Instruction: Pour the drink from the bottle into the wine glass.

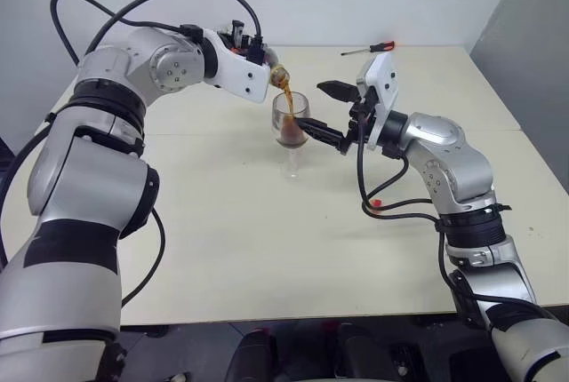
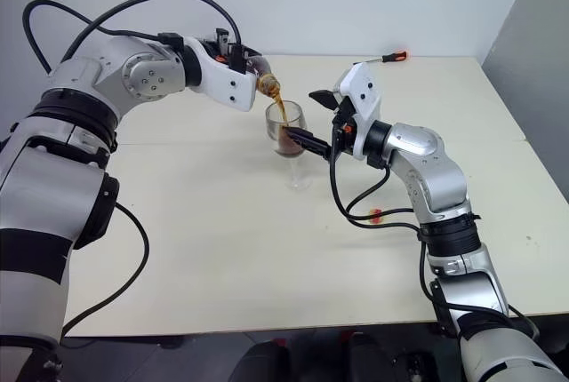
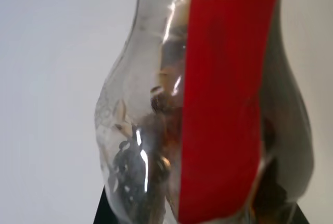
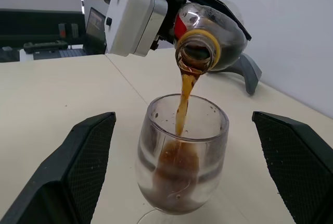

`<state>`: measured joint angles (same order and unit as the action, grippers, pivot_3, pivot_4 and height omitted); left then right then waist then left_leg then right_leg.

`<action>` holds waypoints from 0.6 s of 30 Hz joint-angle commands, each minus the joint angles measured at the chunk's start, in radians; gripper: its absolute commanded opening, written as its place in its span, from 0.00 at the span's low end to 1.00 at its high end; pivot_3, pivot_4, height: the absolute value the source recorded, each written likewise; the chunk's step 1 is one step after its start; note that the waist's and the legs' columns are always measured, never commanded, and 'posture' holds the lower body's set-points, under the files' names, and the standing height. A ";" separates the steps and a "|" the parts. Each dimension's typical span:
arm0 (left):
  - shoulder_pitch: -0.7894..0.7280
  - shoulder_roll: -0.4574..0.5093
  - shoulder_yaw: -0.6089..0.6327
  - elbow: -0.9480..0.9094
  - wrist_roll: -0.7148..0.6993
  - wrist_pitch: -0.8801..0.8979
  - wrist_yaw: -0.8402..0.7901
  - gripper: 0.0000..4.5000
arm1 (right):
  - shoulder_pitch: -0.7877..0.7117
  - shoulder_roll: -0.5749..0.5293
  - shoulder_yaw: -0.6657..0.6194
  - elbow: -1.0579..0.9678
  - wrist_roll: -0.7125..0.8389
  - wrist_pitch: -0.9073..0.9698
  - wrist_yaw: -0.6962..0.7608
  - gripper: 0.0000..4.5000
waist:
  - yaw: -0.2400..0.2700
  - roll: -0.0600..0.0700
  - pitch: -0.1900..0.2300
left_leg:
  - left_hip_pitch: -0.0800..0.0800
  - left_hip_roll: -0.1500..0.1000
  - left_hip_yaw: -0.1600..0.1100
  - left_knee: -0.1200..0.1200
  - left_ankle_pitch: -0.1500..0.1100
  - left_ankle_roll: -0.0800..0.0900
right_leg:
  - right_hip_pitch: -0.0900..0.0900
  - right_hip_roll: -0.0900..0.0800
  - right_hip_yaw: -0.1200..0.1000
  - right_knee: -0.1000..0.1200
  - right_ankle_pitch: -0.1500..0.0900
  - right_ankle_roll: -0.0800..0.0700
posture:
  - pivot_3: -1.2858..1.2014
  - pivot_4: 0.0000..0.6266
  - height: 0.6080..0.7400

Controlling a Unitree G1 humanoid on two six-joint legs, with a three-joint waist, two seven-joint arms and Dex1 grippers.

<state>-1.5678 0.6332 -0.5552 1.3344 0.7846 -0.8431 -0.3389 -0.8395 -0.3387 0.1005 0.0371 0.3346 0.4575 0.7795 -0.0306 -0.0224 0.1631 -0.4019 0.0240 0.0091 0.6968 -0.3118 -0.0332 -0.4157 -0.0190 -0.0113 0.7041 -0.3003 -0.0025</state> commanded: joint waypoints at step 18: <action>-0.070 0.016 -0.009 -0.011 0.022 -0.006 0.048 0.24 | -0.015 -0.007 -0.014 -0.050 0.007 0.000 0.008 1.00 | 0.000 0.000 0.000 | 0.000 0.000 0.003 0.000 0.000 0.000 | -0.004 0.000 0.001 0.005 0.000 0.000 | 0.52 0.24 1.00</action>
<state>-1.5844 0.6332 -0.5648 1.3344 0.8061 -0.8525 -0.3147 -0.8392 -0.3411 0.1004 0.0213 0.3340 0.4659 0.7843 -0.0310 -0.0224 0.1630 -0.4023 0.0240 0.0124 0.6969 -0.3118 -0.0332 -0.4201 -0.0192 -0.0106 0.7091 -0.3003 -0.0024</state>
